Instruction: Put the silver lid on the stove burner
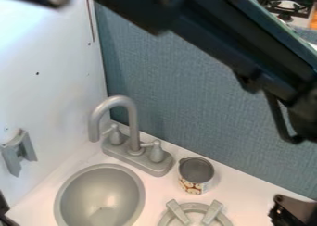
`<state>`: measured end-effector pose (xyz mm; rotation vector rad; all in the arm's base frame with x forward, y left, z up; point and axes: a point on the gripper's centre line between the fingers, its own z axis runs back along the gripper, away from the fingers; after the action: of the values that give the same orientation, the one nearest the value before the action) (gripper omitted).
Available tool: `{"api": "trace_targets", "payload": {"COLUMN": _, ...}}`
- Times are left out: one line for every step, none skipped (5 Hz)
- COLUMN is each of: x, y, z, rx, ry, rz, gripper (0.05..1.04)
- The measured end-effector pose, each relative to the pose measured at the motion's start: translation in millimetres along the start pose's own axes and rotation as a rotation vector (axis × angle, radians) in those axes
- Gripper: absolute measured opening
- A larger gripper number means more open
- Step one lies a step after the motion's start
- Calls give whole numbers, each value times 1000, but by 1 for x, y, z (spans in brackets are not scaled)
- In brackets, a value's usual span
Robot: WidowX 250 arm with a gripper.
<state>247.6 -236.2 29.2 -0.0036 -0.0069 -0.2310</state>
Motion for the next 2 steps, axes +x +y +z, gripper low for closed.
{"api": "trace_targets", "payload": {"x": 6, "y": -8, "z": -11, "rx": 13, "ry": 28, "rz": -14, "gripper": 1002}}
{"api": "trace_targets", "payload": {"x": 12, "y": -12, "z": -26, "rx": 24, "ry": 46, "rz": -8, "gripper": 1002}}
